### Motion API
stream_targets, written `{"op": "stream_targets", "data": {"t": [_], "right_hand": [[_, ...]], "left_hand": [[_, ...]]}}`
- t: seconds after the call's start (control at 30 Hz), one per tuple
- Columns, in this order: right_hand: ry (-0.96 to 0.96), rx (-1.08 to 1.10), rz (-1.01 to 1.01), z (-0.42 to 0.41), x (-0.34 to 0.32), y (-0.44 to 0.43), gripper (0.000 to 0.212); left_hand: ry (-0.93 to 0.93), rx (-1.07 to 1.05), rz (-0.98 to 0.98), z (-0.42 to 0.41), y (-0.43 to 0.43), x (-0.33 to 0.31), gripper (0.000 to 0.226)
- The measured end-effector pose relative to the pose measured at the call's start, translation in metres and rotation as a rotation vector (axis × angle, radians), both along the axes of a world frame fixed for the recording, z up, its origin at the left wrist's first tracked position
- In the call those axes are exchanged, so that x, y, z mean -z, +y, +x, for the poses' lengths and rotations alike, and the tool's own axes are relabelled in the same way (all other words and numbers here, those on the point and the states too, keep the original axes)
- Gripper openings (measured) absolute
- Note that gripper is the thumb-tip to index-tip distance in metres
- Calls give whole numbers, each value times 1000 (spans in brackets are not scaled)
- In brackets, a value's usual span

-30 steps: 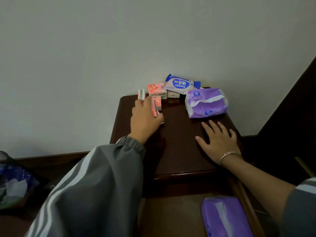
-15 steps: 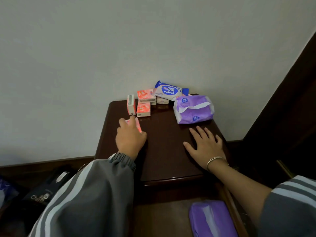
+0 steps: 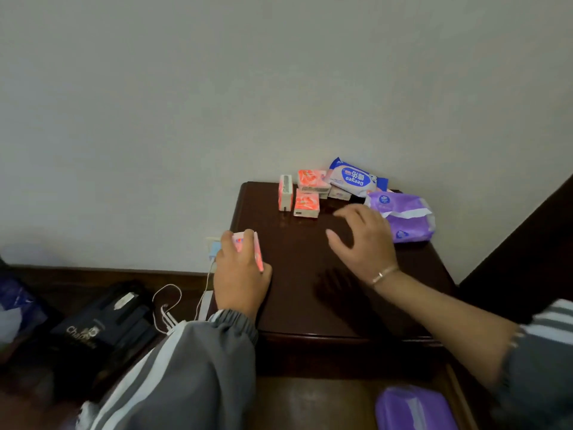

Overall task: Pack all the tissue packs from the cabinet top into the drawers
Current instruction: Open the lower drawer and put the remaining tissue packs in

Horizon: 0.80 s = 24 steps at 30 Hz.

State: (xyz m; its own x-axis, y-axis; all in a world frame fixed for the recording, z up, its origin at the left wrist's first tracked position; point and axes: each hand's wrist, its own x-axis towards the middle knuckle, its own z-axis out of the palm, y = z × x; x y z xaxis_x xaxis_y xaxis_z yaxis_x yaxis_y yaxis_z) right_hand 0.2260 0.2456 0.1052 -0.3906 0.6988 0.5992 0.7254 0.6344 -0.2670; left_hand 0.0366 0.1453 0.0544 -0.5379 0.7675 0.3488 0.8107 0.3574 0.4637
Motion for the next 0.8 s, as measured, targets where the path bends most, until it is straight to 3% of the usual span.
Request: {"op": "stream_targets", "data": {"t": [0.07, 0.17, 0.27, 0.37, 0.53, 0.8], "right_hand": [[-39, 23, -71, -52, -13, 29, 47], [-276, 112, -273, -109, -21, 79, 78], [-437, 150, -425, -137, -4, 110, 90], [-574, 112, -351, -142, 25, 111, 86], [-540, -51, -264, -122, 27, 106, 67], [-408, -373, -290, -37, 26, 31, 71]], "left_hand": [[5, 11, 3, 0, 1, 1, 59], [34, 12, -23, -1, 2, 2, 63], [40, 14, -28, -1, 3, 4, 65], [51, 19, -21, -2, 5, 6, 66], [62, 7, -27, -3, 6, 8, 64], [44, 4, -28, -3, 2, 2, 60]]}}
